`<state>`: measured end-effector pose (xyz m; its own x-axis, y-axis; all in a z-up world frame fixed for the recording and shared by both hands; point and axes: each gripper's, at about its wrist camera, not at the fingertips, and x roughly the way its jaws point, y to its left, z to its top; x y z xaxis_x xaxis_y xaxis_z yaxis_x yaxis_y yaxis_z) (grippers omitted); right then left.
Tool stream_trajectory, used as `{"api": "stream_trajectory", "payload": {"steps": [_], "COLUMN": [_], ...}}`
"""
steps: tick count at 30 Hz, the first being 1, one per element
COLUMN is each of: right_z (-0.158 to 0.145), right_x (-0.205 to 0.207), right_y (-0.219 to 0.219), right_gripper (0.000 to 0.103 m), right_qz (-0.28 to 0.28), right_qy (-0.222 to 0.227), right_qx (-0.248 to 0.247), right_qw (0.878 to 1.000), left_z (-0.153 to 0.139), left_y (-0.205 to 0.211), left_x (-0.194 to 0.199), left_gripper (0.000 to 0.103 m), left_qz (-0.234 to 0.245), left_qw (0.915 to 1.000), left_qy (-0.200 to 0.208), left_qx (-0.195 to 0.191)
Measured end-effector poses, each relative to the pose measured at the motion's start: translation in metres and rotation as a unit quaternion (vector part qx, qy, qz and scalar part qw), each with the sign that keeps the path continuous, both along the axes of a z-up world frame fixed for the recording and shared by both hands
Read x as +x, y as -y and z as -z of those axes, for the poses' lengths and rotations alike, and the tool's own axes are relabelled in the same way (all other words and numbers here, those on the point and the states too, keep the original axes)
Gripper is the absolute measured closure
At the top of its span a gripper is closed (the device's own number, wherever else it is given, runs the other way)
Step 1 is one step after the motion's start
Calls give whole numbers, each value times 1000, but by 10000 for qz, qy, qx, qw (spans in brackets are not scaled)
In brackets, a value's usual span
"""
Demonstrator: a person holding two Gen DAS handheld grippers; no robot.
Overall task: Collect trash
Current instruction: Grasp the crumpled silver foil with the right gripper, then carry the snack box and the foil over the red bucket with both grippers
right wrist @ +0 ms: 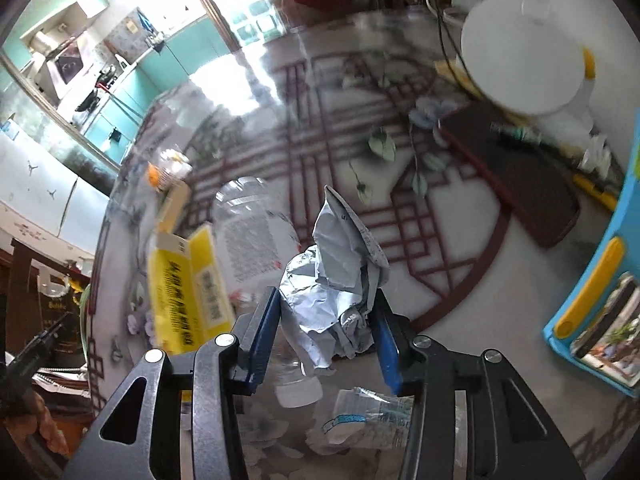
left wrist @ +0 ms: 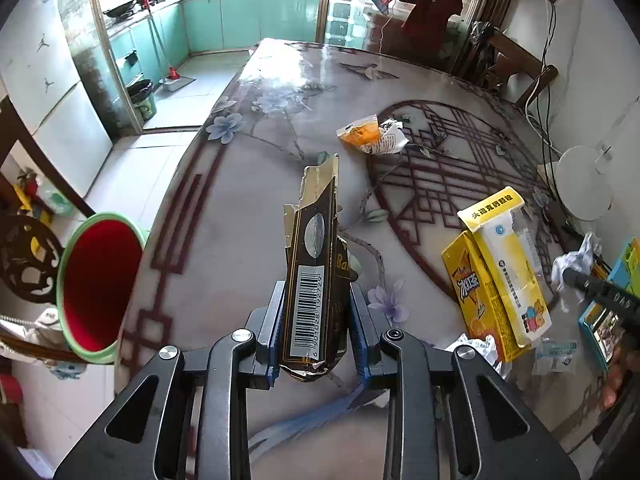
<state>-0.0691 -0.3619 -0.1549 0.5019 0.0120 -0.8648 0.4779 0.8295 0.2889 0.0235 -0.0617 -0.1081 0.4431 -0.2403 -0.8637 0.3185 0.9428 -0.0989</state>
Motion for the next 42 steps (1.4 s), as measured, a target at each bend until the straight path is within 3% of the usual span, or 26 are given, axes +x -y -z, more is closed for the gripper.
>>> {"api": "stream_trajectory", "payload": {"steps": [8, 13, 32, 42], "right_z": [-46, -59, -62, -61], "right_x": [15, 28, 62, 84], "right_y": [-43, -80, -190, -260], "right_gripper": [60, 60, 60, 59], "right_qz": [-332, -584, -608, -962], "right_qy": [341, 454, 375, 335], "right_qx": [-389, -452, -465, -482], "right_qw": [9981, 9962, 9964, 9936], "left_z": [-5, -7, 1, 14], "left_y": [-25, -47, -156, -209], "left_x": [-1, 0, 32, 49], "left_gripper": [76, 76, 76, 76], "left_qz": [21, -9, -136, -305], "left_qw": [9999, 9997, 9998, 9995], "left_qy": [135, 227, 143, 76], "left_qx": [-48, -33, -76, -53]}}
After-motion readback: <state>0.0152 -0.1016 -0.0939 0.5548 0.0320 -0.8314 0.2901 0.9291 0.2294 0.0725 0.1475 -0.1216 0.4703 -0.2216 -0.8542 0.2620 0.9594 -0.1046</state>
